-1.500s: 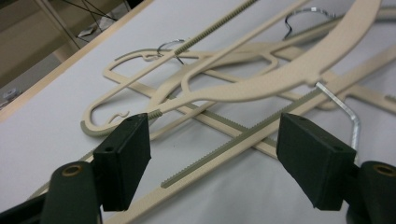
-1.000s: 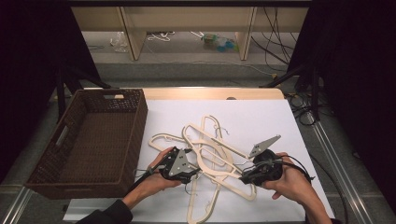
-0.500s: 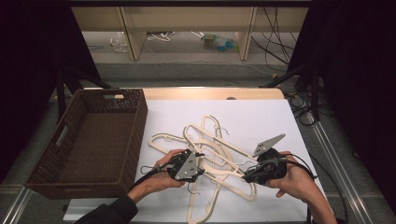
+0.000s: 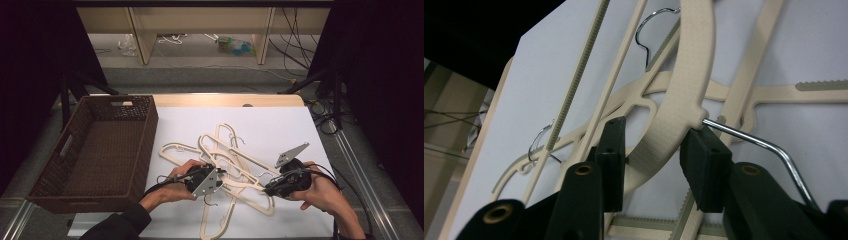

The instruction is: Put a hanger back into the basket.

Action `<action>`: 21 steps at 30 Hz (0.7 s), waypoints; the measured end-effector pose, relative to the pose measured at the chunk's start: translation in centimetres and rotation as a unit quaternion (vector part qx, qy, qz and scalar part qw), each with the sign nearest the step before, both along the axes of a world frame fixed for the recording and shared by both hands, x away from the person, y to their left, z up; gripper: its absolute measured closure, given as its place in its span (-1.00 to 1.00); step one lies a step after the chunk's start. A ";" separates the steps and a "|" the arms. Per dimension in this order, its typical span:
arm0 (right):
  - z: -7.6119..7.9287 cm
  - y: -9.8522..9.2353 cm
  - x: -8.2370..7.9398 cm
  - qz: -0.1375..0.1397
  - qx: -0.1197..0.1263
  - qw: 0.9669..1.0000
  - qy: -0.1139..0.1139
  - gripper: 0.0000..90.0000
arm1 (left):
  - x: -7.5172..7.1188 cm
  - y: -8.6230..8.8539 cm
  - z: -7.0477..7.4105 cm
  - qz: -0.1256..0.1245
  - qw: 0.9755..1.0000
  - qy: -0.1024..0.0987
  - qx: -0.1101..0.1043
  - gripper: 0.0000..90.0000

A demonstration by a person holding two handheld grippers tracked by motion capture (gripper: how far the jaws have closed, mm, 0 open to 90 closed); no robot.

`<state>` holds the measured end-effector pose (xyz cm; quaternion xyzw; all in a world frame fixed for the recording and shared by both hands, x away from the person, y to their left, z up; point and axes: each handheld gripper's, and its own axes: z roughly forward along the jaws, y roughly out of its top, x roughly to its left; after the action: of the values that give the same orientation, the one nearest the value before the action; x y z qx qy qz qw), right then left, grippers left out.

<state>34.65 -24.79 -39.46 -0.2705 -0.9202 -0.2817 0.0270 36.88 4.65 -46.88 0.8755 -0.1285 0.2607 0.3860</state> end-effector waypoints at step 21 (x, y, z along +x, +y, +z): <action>3.2 -3.3 -0.1 -0.099 0.068 0.988 -0.096 0.15 | 1.5 -2.1 6.6 0.002 0.998 -0.055 -0.017 0.88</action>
<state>34.51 -28.13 -36.24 -0.3295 -0.8659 -0.3695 -0.0715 38.41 2.60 -40.27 0.8534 -0.1435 0.3118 0.3922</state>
